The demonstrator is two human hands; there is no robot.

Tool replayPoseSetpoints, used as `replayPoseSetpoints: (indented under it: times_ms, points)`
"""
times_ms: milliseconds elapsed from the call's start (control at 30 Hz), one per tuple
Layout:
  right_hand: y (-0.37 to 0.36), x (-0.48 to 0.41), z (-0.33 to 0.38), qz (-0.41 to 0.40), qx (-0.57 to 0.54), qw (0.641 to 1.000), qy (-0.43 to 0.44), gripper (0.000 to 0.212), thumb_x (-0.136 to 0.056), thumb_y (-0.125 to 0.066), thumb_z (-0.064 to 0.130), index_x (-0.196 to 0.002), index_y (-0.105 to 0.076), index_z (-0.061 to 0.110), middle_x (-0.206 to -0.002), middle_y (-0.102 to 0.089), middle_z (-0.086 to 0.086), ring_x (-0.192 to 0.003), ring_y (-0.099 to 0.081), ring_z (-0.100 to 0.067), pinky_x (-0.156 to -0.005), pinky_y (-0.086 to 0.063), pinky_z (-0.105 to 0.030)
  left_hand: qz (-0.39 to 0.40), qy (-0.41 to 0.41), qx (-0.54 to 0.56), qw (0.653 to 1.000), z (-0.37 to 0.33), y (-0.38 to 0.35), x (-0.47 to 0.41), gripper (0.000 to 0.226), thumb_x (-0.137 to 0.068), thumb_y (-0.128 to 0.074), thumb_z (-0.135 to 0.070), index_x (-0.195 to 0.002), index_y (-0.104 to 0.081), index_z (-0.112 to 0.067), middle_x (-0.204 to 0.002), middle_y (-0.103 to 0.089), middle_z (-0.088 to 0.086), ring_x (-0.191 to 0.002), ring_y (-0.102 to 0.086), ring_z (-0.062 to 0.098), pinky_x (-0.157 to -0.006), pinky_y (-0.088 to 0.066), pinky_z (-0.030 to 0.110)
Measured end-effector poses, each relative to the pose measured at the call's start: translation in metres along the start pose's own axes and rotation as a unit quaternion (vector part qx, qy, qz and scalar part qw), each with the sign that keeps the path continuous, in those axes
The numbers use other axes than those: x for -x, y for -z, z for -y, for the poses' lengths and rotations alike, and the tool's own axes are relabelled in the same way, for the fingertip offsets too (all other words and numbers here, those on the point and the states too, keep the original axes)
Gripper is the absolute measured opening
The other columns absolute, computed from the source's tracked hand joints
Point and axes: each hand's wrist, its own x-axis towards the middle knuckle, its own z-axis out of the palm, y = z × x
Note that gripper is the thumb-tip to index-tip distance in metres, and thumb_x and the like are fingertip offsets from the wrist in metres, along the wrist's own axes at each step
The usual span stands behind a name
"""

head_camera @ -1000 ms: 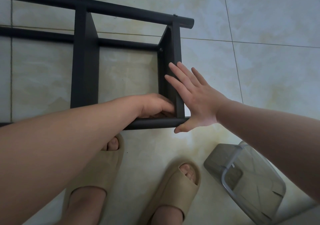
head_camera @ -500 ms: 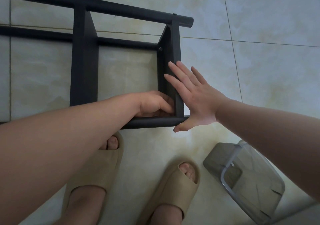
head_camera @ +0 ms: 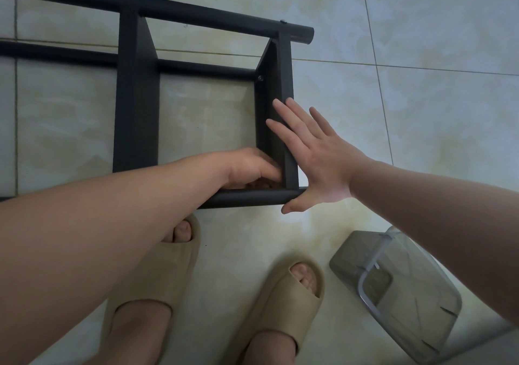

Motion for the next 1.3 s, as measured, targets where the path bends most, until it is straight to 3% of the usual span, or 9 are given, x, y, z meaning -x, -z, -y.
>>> replayPoseSetpoints:
  times_ms: [267,433,533,600,667,800,1000,1100,1300]
  points:
    - [0.0001,0.0000,0.0005,0.002,-0.002,1.000,0.000,0.144,-0.056,-0.042,0.101,-0.161,0.000,0.013,-0.168,0.021,-0.005,-0.151,0.029,-0.021,-0.125,0.000,-0.055,0.025,-0.004,0.041,0.999,0.0040,0.0029,-0.0018,0.037,-0.086,-0.064,0.004,-0.057,-0.074,-0.017,-0.061,-0.063,0.004,-0.059,-0.060,0.017,-0.066,-0.048,0.030]
    - [0.0006,0.0004,0.0002,0.003,-0.003,1.000,0.000,0.144,-0.056,-0.043,0.101,-0.161,0.001,0.013,-0.168,0.021,-0.005,-0.151,0.029,-0.021,-0.125,0.000,-0.055,0.040,0.004,0.070,0.997,0.0019,0.0025,-0.0011,0.036,-0.088,-0.060,0.006,-0.063,-0.075,-0.015,-0.066,-0.065,0.006,-0.062,-0.064,0.017,-0.064,-0.052,0.027]
    - [0.0003,0.0000,0.0000,0.002,-0.004,1.000,0.001,0.143,-0.056,-0.042,0.101,-0.161,0.002,0.014,-0.167,0.022,-0.004,-0.151,0.028,-0.021,-0.125,-0.001,-0.055,0.066,0.021,0.084,0.994,0.0017,0.0032,0.0006,0.038,-0.092,-0.053,0.002,-0.069,-0.079,-0.015,-0.074,-0.072,0.006,-0.069,-0.070,0.018,-0.065,-0.055,0.026]
    - [0.0001,0.0000,-0.0002,0.003,-0.004,1.000,0.001,0.143,-0.056,-0.043,0.101,-0.161,0.002,0.015,-0.167,0.022,-0.005,-0.152,0.028,-0.022,-0.125,-0.001,-0.056,0.048,0.039,0.059,0.996,-0.0004,0.0008,0.0030,0.022,-0.090,-0.056,-0.009,-0.090,-0.077,-0.004,-0.088,-0.072,0.012,-0.081,-0.069,0.025,-0.079,-0.054,0.033]
    - [-0.0002,0.0002,-0.0003,0.003,-0.004,1.000,0.001,0.144,-0.056,-0.043,0.101,-0.161,0.002,0.014,-0.167,0.021,-0.005,-0.152,0.027,-0.022,-0.125,-0.001,-0.056,0.008,0.037,0.010,0.999,-0.0027,-0.0014,0.0046,0.036,-0.075,-0.066,-0.021,-0.100,-0.071,0.004,-0.092,-0.066,0.018,-0.086,-0.062,0.029,-0.085,-0.048,0.041]
    - [-0.0006,0.0001,-0.0004,0.002,-0.003,1.000,0.001,0.144,-0.055,-0.044,0.101,-0.161,0.001,0.014,-0.167,0.021,-0.005,-0.152,0.027,-0.022,-0.125,-0.001,-0.055,-0.005,0.010,0.000,1.000,-0.0031,-0.0029,0.0031,0.030,-0.063,-0.067,-0.019,-0.087,-0.069,-0.001,-0.083,-0.062,0.018,-0.082,-0.058,0.029,-0.080,-0.045,0.042]
    - [-0.0010,0.0000,-0.0005,0.000,-0.003,1.000,0.001,0.144,-0.056,-0.043,0.101,-0.161,0.001,0.013,-0.168,0.021,-0.006,-0.152,0.027,-0.022,-0.125,-0.002,-0.056,0.009,0.005,0.030,1.000,-0.0005,-0.0004,0.0016,0.003,-0.075,-0.069,-0.007,-0.073,-0.067,-0.008,-0.072,-0.059,0.012,-0.074,-0.055,0.027,-0.076,-0.043,0.037]
    - [-0.0013,-0.0001,-0.0003,0.000,-0.001,1.000,0.002,0.144,-0.056,-0.043,0.101,-0.161,0.001,0.014,-0.168,0.021,-0.005,-0.152,0.027,-0.023,-0.125,-0.002,-0.056,0.030,0.002,0.041,0.999,0.0038,0.0021,-0.0025,0.022,-0.088,-0.061,0.003,-0.071,-0.067,-0.010,-0.062,-0.061,0.004,-0.060,-0.058,0.017,-0.064,-0.046,0.029]
    - [-0.0015,-0.0004,-0.0003,-0.003,-0.002,1.000,0.003,0.143,-0.056,-0.043,0.102,-0.161,0.001,0.014,-0.168,0.021,-0.005,-0.153,0.025,-0.023,-0.125,-0.003,-0.056,0.050,0.013,0.074,0.996,0.0021,0.0019,-0.0007,0.023,-0.091,-0.054,0.007,-0.079,-0.069,-0.007,-0.071,-0.068,0.008,-0.067,-0.067,0.020,-0.068,-0.053,0.029]
